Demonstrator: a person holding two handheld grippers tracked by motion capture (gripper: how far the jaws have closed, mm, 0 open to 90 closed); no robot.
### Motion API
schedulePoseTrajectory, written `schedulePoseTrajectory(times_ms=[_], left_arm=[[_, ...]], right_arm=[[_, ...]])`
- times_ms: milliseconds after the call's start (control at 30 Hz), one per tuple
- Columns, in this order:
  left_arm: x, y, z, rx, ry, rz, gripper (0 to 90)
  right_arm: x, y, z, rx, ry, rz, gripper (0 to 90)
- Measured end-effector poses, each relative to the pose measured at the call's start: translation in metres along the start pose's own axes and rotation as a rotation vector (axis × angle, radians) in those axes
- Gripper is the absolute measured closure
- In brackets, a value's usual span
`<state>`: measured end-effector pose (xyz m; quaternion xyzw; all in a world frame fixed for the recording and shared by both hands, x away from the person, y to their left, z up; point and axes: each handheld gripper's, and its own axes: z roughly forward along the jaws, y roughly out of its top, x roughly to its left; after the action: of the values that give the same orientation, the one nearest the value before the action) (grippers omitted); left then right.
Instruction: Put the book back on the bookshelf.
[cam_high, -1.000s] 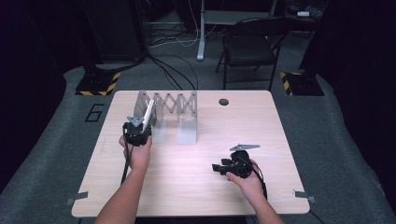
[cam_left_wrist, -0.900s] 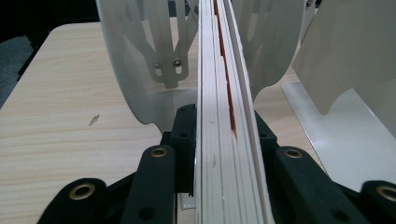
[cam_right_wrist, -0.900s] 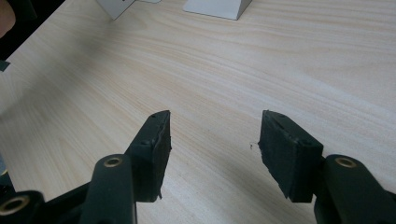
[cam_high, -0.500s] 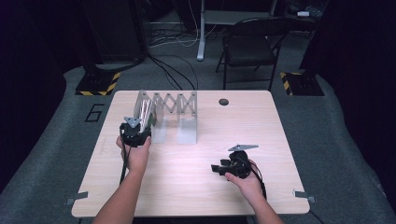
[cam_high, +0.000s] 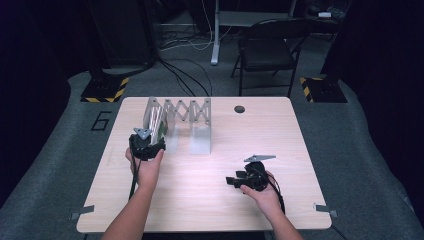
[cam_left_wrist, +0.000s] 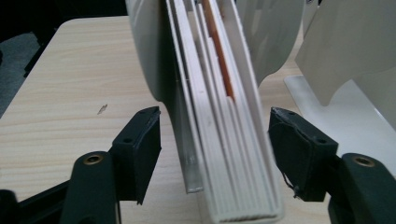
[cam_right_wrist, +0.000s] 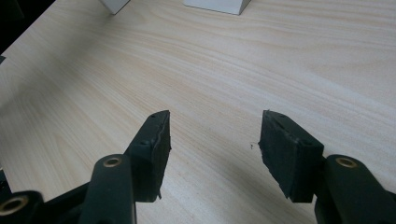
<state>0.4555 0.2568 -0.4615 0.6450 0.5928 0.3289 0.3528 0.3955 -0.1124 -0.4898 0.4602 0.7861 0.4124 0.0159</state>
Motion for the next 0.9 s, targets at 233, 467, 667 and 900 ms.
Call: schedulePoseTrajectory(times_ms=[233, 467, 667, 900], left_arm=[[0.004, -0.002, -0.002, -0.002, 0.002, -0.015, 30.1], [0.007, -0.005, -0.009, -0.001, -0.020, -0.025, 28.5], [0.009, -0.008, -0.014, -0.009, -0.048, -0.052, 26.6], [0.010, -0.008, -0.022, -0.019, -0.078, -0.058, 24.2]], right_arm=[[0.000, 0.000, 0.001, 0.004, 0.002, -0.001, 42.9], [0.000, 0.000, 0.002, 0.009, 0.002, -0.002, 42.8], [0.000, 0.000, 0.003, 0.011, -0.001, -0.012, 42.7], [0.000, 0.000, 0.004, 0.013, -0.004, -0.009, 42.7]])
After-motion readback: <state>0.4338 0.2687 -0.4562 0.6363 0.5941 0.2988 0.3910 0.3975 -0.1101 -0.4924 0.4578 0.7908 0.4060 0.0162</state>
